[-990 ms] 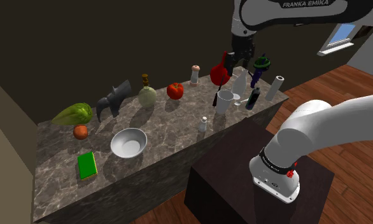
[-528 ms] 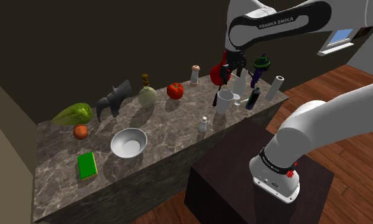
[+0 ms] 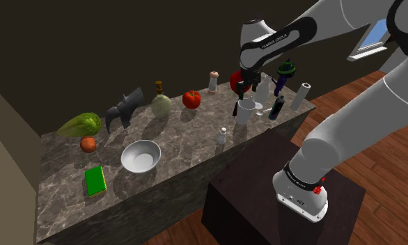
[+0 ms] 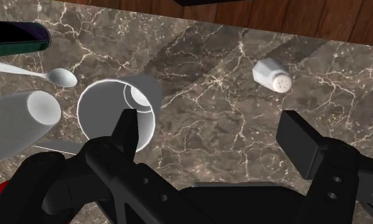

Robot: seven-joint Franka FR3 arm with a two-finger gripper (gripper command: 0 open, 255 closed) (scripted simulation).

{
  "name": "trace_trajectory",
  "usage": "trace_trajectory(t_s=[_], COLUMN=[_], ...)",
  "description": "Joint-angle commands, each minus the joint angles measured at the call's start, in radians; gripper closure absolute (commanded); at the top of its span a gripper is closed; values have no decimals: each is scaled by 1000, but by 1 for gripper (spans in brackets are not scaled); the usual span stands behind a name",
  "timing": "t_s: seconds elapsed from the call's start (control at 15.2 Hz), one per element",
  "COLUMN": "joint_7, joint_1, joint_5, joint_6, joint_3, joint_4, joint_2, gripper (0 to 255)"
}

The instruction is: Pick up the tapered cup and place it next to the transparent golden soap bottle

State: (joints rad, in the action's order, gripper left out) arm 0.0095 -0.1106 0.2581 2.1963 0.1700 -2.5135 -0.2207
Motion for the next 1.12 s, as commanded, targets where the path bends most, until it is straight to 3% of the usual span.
trace_trajectory(t_s=[0.0,0.79,1.06], joint_7=[-15,-126,-126], joint_1=[-8,-74,-83], joint_5=[6,-37,-38], joint_6=[64,333,382], joint_3=[16,50,50], joint_4=[13,224,223], joint_2=[76,558,605], gripper=[0,0,0])
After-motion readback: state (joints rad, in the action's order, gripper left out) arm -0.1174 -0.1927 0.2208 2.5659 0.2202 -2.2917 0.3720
